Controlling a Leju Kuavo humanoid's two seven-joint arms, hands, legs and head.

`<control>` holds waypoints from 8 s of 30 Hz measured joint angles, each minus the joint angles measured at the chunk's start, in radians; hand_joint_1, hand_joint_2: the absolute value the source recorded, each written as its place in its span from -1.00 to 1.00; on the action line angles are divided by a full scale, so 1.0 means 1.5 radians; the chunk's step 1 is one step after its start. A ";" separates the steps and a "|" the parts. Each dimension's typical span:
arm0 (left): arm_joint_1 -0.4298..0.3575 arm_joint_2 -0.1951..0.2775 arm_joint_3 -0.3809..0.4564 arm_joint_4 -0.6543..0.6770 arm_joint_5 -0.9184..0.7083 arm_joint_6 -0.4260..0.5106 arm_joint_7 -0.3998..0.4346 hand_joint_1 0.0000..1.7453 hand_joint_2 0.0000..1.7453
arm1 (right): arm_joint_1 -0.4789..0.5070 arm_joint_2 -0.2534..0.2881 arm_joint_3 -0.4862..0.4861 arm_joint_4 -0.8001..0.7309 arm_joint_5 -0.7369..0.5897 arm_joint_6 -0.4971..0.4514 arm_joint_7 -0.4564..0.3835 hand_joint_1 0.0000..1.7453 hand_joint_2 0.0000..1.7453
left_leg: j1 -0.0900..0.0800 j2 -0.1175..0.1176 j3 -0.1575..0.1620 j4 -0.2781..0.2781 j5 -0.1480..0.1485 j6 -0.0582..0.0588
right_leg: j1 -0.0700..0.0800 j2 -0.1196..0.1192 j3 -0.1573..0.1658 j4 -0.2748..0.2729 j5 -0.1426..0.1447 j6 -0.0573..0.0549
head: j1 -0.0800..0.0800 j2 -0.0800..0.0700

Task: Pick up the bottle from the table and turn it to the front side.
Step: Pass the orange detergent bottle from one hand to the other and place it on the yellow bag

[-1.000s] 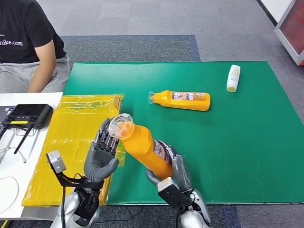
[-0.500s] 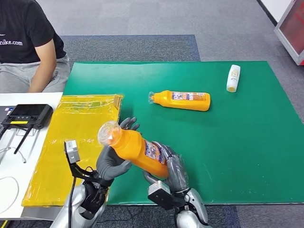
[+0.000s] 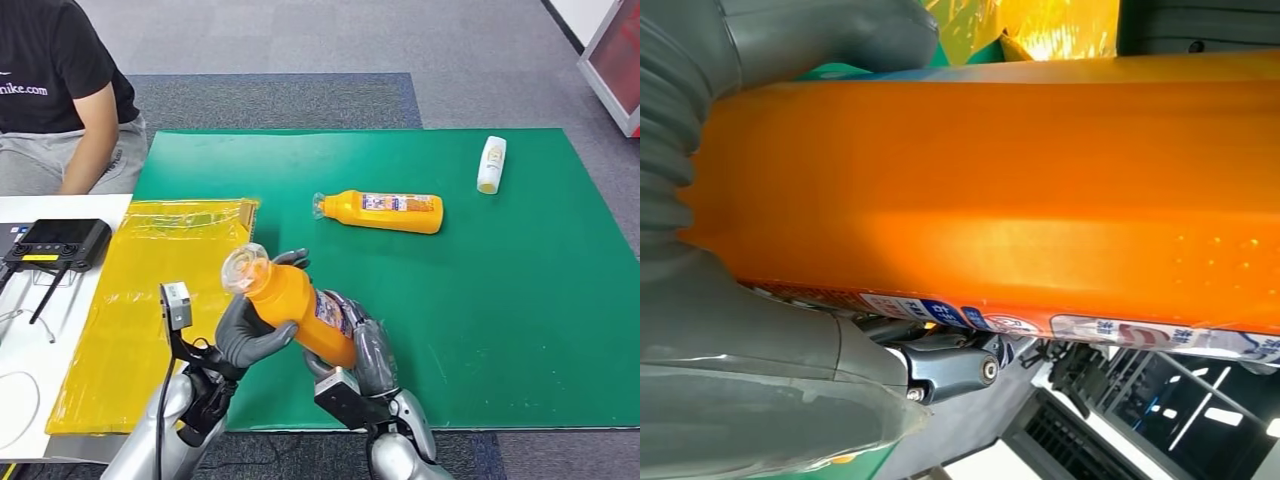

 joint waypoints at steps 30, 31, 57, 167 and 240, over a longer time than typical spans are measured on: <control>-0.056 0.024 0.005 0.021 -0.260 0.113 -0.067 1.00 1.00 | -0.021 0.012 -0.005 0.030 -0.026 0.001 0.000 0.90 1.00 | 0.000 0.000 0.000 0.000 0.000 0.000 | 0.000 0.000 0.000 0.000 0.000 0.000 | 0.000 0.000; -0.055 0.025 0.008 0.020 -0.270 0.116 -0.069 1.00 1.00 | -0.021 0.013 -0.005 0.030 -0.026 0.001 0.001 0.92 1.00 | 0.000 0.000 0.000 0.000 0.000 0.000 | 0.000 0.000 0.000 0.000 0.000 0.000 | 0.000 0.000; -0.018 0.033 0.077 0.006 -0.281 0.144 -0.086 1.00 1.00 | -0.016 0.032 -0.004 0.038 -0.017 -0.036 0.006 -1.00 -1.00 | 0.000 0.000 0.000 0.000 0.001 -0.001 | 0.000 0.000 -0.001 0.001 0.000 0.000 | 0.000 0.000; -0.230 0.282 -0.071 0.137 -0.572 0.084 -0.068 1.00 1.00 | -0.030 0.053 -0.001 0.081 -0.031 -0.025 0.017 -1.00 1.00 | 0.003 0.001 0.006 -0.006 0.010 -0.008 | 0.003 0.002 0.002 0.001 0.012 -0.012 | 0.000 0.000; -0.134 0.137 0.053 0.207 -0.671 0.234 -0.009 -0.95 1.00 | -0.028 0.064 0.014 0.112 -0.001 -0.038 0.034 -1.00 1.00 | 0.001 -0.002 0.031 -0.012 -0.002 -0.009 | 0.001 -0.002 0.025 0.001 -0.008 -0.010 | 0.000 0.000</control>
